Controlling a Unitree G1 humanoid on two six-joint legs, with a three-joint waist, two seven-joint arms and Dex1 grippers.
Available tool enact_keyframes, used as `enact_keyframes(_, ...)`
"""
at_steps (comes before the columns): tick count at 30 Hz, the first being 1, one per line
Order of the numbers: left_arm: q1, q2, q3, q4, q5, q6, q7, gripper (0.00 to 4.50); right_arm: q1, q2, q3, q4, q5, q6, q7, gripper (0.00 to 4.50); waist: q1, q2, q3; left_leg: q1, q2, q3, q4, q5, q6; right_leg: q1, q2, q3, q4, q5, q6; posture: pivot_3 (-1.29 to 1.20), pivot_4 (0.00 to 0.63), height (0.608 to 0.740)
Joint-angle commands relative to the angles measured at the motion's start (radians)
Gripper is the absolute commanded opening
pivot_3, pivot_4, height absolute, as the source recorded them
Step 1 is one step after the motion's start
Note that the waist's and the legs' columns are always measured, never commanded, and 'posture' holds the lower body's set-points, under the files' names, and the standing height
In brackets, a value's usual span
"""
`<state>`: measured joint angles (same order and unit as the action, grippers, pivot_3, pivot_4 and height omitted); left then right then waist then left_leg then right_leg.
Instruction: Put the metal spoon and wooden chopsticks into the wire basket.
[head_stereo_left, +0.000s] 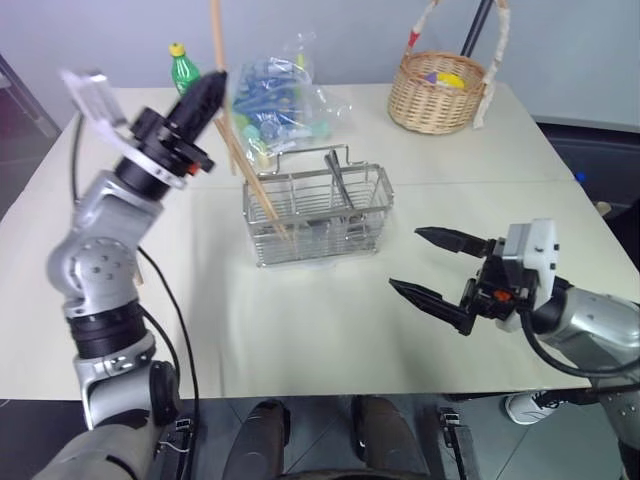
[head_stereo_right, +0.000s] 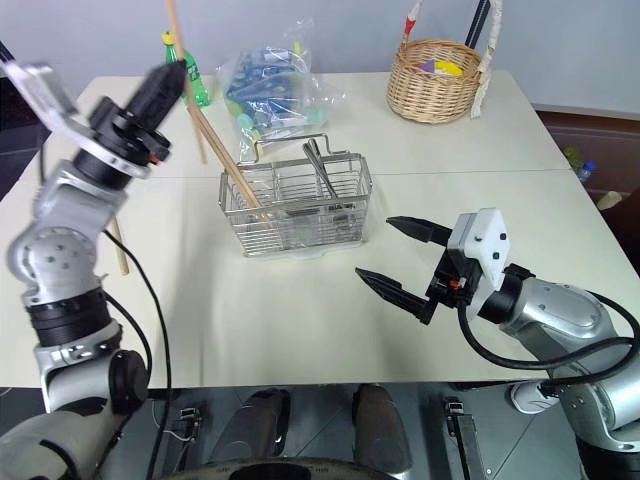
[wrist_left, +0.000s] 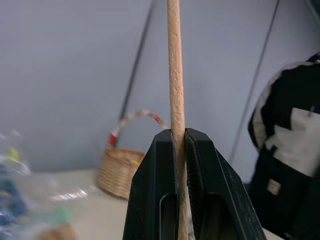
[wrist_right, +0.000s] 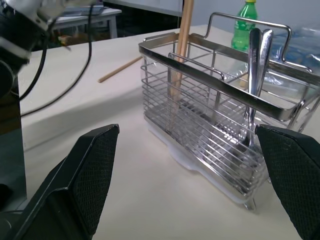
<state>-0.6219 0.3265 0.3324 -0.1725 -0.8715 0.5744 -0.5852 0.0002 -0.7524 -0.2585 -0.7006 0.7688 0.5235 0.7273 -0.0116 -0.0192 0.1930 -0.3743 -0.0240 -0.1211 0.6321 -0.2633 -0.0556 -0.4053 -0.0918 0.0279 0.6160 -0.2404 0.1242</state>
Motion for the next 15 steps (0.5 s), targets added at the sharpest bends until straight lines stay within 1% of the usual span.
enact_keyframes(1, 0.021, -0.026, -0.062, -0.010, 0.051, -0.069, -0.030, 0.02, -0.018, 0.017, 0.008, -0.009, -0.003, -0.023, -0.007, 4.50, -0.001, 0.000, 0.000, 0.000, 0.000, 0.000, 0.000, 0.000, 0.000, 0.000, 0.000, 0.000, 0.000, 0.000, 0.000, 0.00, 0.150, 0.740)
enact_keyframes(6, 0.055, -0.054, -0.122, 0.006, 0.102, -0.122, -0.053, 0.02, -0.023, 0.027, 0.016, -0.014, -0.009, -0.022, -0.017, 4.50, 0.000, 0.000, 0.000, 0.000, 0.000, 0.000, 0.000, 0.000, 0.000, 0.000, 0.000, 0.000, 0.000, 0.000, 0.000, 0.00, 0.150, 0.740)
enact_keyframes(15, 0.094, -0.033, -0.122, -0.043, 0.098, -0.113, -0.033, 0.02, -0.022, 0.034, 0.019, -0.017, -0.013, -0.021, -0.038, 4.50, 0.000, 0.000, 0.000, 0.000, 0.000, 0.000, 0.000, 0.000, 0.000, 0.000, 0.000, 0.000, 0.000, 0.000, 0.000, 0.00, 0.150, 0.740)
